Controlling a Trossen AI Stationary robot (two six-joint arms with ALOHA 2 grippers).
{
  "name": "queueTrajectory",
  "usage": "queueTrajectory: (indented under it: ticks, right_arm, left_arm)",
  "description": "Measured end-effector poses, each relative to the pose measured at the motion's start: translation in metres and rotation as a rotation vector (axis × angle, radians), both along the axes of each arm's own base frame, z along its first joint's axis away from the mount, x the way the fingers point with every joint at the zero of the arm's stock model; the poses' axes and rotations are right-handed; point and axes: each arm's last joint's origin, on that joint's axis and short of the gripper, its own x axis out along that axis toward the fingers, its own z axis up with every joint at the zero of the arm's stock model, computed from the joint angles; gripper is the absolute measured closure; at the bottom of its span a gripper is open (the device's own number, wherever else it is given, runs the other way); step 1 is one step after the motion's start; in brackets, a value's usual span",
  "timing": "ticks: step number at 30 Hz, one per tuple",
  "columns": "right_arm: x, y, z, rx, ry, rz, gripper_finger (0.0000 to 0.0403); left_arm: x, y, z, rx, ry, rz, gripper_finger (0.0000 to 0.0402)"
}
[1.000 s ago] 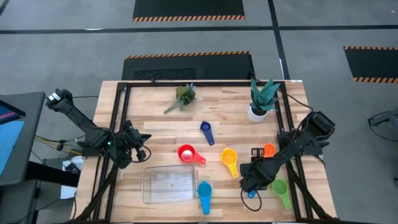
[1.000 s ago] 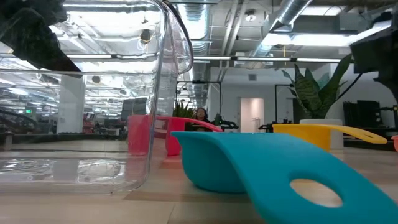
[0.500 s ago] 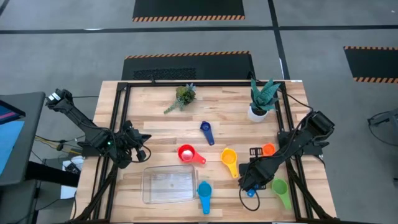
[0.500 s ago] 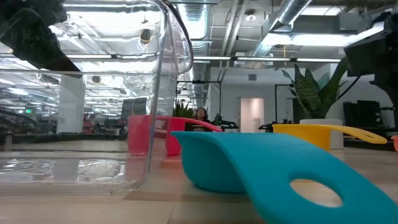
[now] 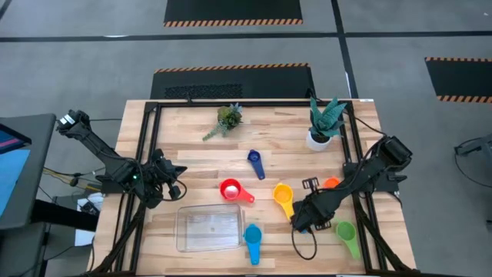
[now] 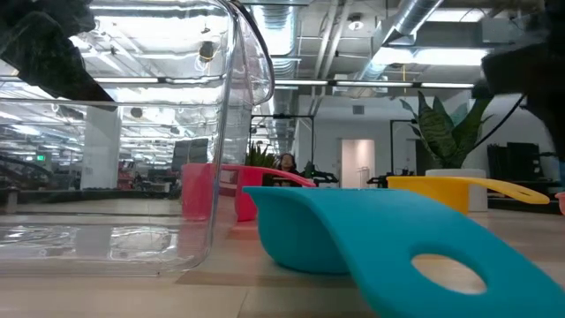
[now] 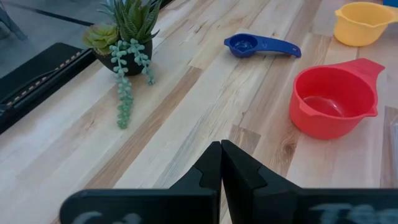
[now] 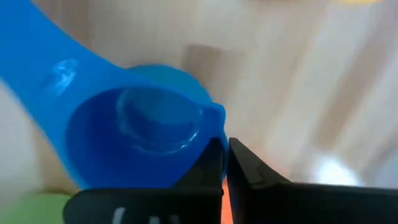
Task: Nest measuring cups in basket
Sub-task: Stack the blue measuring cup on the red measuring cup
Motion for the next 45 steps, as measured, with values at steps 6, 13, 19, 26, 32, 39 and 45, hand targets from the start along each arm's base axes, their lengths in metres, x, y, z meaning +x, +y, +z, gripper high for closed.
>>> queueTrajectory:
  ticks: [6, 13, 19, 26, 32, 39, 45]
  right_arm:
    - [0.023, -0.017, 0.053, -0.138, 0.004, 0.163, 0.0395]
    - [0.058, -0.049, 0.111, -0.240, -0.110, 0.317, 0.0398]
    - [0.079, -0.087, 0.125, -0.244, -0.004, 0.687, 0.0398]
    - [0.118, -0.096, 0.128, -0.368, -0.137, 1.031, 0.0398]
    - [0.145, -0.091, 0.113, -0.409, -0.170, 1.225, 0.0398]
    - [0.166, -0.083, 0.099, -0.490, -0.126, 1.428, 0.0398]
    - [0.175, -0.074, 0.104, -0.442, -0.210, 1.549, 0.0398]
  left_arm:
    - [0.000, 0.000, 0.000, 0.000, 0.000, 0.000, 0.0401]
    - [0.000, 0.000, 0.000, 0.002, 0.002, -0.001, 0.0401]
    - [0.000, 0.000, 0.000, 0.014, 0.009, -0.010, 0.0401]
    - [0.000, 0.000, 0.000, 0.017, 0.012, -0.012, 0.0401]
    - [0.000, 0.000, 0.000, 0.025, 0.016, -0.017, 0.0401]
    - [0.000, 0.000, 0.000, 0.026, 0.018, -0.017, 0.0401]
    - [0.000, 0.000, 0.000, 0.027, 0.019, -0.017, 0.0401]
